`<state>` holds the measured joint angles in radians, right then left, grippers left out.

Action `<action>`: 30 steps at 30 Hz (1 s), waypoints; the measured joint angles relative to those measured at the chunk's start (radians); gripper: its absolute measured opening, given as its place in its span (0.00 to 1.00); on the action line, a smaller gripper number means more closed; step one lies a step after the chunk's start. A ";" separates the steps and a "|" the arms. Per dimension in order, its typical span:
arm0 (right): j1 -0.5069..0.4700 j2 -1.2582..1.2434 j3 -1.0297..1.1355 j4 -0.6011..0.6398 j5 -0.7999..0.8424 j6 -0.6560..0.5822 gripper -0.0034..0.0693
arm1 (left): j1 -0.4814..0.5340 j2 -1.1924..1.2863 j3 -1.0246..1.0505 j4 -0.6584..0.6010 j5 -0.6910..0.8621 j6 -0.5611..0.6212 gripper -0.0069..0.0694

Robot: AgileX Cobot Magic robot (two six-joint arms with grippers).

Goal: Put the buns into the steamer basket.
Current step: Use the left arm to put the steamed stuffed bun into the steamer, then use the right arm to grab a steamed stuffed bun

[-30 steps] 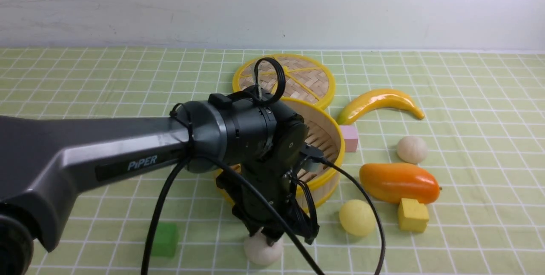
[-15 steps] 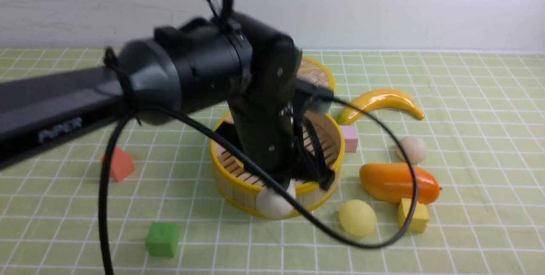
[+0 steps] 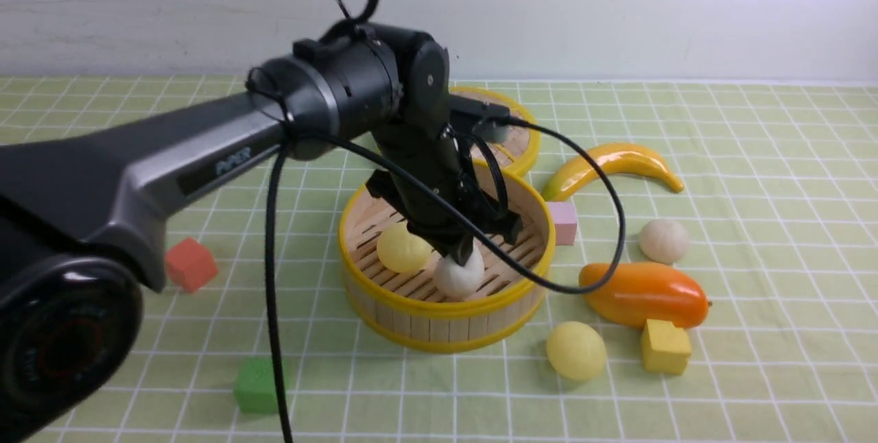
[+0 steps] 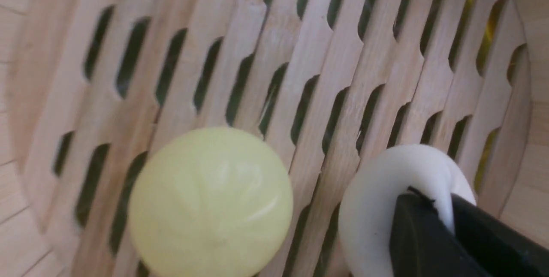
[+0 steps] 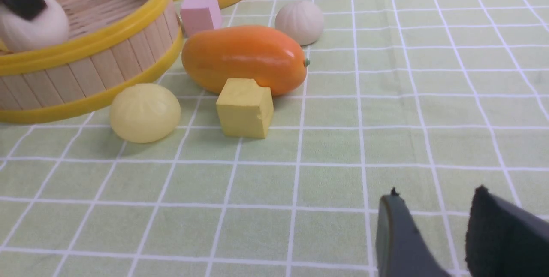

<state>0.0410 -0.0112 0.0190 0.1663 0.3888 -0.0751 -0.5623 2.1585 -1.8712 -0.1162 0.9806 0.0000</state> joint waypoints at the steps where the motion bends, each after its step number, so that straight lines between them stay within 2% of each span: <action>1: 0.000 0.000 0.000 0.000 0.000 0.000 0.38 | -0.001 0.022 -0.002 0.005 -0.009 0.000 0.18; 4: 0.000 0.000 0.000 0.000 0.000 0.000 0.38 | -0.001 0.036 -0.006 0.019 -0.022 0.000 0.27; 8: 0.000 0.000 0.000 0.000 0.000 0.000 0.38 | 0.000 0.031 -0.009 0.021 -0.021 0.000 0.51; 9: 0.000 0.000 0.000 0.000 0.000 0.000 0.38 | 0.000 0.029 -0.009 0.021 -0.020 0.000 0.52; 11: 0.000 0.000 0.000 0.000 0.000 0.000 0.38 | 0.000 -0.008 -0.006 0.016 0.002 0.000 0.65; 15: 0.000 0.000 0.000 0.000 0.000 0.000 0.38 | 0.000 -0.135 -0.004 0.004 0.063 -0.015 0.72; 18: 0.000 0.000 0.000 0.000 0.000 0.000 0.38 | -0.001 -0.271 0.007 0.001 0.114 -0.055 0.61; 20: 0.000 0.000 0.000 0.000 0.000 0.000 0.38 | -0.002 -0.386 0.051 0.002 0.133 -0.077 0.42; 21: 0.000 0.000 0.000 0.000 0.000 0.000 0.38 | -0.002 -0.398 0.051 0.002 0.133 -0.077 0.40; 22: 0.000 0.000 0.000 0.000 0.000 0.000 0.38 | -0.003 -0.511 0.131 0.002 0.131 -0.089 0.22; 23: 0.000 0.000 0.000 0.000 0.000 0.000 0.38 | -0.003 -0.524 0.131 0.002 0.128 -0.090 0.18; 24: 0.000 0.000 0.000 0.000 0.000 0.000 0.38 | -0.004 -0.633 0.224 0.002 0.100 -0.095 0.08; 27: 0.000 0.000 0.000 0.000 0.000 0.000 0.38 | -0.004 -0.823 0.419 -0.012 0.012 -0.099 0.07; 30: 0.000 0.000 0.000 0.000 0.000 0.000 0.38 | -0.004 -1.071 0.701 -0.040 -0.165 -0.099 0.07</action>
<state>0.0410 -0.0112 0.0190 0.1663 0.3888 -0.0751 -0.5660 1.0879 -1.1699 -0.1558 0.8154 -0.0989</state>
